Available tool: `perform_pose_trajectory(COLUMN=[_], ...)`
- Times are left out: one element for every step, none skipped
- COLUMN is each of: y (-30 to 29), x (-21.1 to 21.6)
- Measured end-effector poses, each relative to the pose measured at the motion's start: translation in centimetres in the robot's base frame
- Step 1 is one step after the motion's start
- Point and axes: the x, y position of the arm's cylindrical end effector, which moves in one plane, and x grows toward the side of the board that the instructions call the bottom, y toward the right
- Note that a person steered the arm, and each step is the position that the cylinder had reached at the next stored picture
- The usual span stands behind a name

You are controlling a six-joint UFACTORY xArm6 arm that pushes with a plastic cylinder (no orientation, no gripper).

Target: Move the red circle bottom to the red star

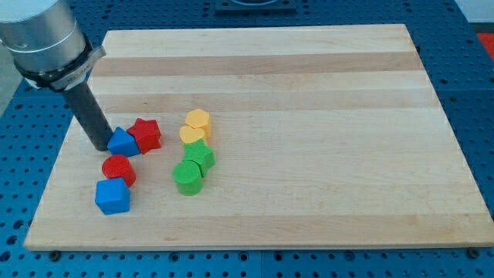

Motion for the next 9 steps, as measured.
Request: perform_pose_trajectory(y=[-0.9,-4.1,-3.3,-3.2,0.1,1.5,2.9,3.8,3.4], x=[0.4,3.5,7.5,7.6,7.3,5.5,4.6,3.7,3.8])
